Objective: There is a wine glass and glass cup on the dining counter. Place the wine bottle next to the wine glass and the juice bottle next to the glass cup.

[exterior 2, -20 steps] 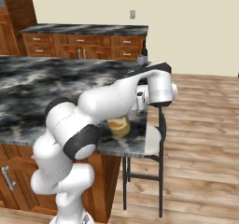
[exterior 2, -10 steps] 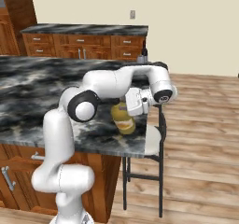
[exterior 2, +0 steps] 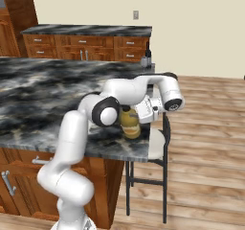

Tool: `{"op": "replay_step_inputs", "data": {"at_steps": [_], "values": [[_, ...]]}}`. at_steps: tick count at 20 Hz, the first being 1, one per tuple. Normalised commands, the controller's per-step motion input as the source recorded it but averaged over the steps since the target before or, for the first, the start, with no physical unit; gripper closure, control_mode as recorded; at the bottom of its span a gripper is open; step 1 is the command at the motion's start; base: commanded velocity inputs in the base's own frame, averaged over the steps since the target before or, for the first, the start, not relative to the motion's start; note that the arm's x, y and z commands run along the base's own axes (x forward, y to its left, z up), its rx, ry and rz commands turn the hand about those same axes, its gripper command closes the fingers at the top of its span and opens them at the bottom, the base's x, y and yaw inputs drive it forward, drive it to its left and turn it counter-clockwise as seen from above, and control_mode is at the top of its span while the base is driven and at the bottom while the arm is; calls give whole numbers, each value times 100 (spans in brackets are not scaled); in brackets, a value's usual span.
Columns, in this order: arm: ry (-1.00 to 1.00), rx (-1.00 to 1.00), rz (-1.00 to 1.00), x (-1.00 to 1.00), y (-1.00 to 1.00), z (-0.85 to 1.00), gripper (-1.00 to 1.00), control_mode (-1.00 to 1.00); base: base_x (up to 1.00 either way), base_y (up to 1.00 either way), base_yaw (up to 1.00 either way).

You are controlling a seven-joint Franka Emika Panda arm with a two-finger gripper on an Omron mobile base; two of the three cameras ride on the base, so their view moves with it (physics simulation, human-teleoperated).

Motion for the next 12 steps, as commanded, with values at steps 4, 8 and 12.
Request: {"op": "replay_step_inputs", "data": {"at_steps": [4, 8, 12], "values": [[-2, 0, 0, 30, -2, -40, 100, -100, 0, 0, 0], [0, 0, 0, 8, 0, -46, 100, -100, 0, 0, 0], [0, 0, 0, 0, 0, -19, -100, -100, 0, 0, 0]]}}
